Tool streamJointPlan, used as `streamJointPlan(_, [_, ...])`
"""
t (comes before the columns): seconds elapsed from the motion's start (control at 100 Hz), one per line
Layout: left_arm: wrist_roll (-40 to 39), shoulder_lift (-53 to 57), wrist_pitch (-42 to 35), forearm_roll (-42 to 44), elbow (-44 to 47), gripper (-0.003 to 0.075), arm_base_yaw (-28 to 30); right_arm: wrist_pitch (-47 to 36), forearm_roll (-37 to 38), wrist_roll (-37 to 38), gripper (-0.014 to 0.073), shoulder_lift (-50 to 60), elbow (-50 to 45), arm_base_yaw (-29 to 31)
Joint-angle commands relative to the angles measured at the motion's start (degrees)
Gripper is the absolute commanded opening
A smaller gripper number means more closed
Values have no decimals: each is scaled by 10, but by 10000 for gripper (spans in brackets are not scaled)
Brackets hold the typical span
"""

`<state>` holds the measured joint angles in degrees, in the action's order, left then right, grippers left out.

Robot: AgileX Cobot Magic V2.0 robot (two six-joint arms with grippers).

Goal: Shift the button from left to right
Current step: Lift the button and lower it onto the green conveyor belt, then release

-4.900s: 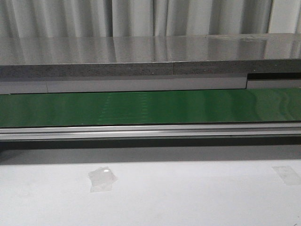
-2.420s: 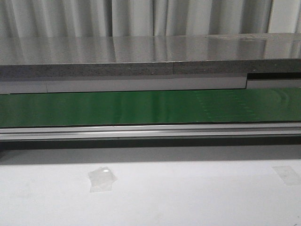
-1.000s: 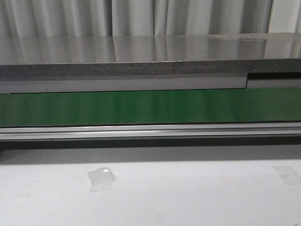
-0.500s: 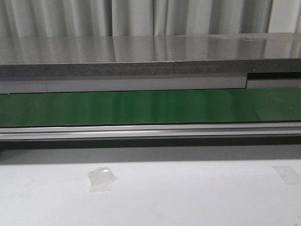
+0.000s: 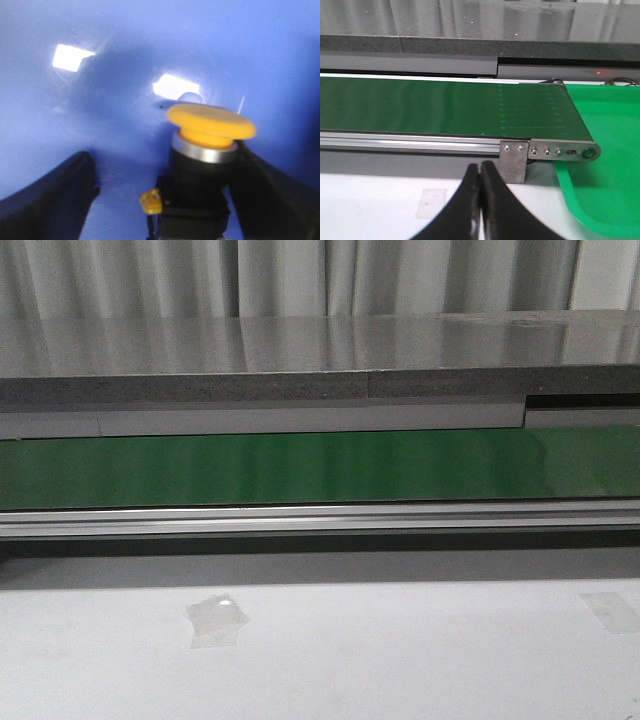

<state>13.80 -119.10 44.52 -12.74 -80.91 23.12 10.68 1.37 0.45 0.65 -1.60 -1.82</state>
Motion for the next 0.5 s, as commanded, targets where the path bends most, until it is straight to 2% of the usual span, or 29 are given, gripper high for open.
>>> streamJointPlan(0.0, [0, 15, 4, -17, -12, 417, 0, -46, 3, 0, -68, 7, 9, 2])
streamJointPlan(0.22, [0, 17, 4, -17, -13, 60, 0, -46, 3, 0, -68, 7, 9, 2])
streamJointPlan(0.29, [0, 18, 4, -17, -13, -21, 1, -46, 3, 0, -68, 7, 9, 2])
streamJointPlan(0.49, [0, 55, 7, -17, -13, -20, 1, -46, 3, 0, -68, 7, 9, 2])
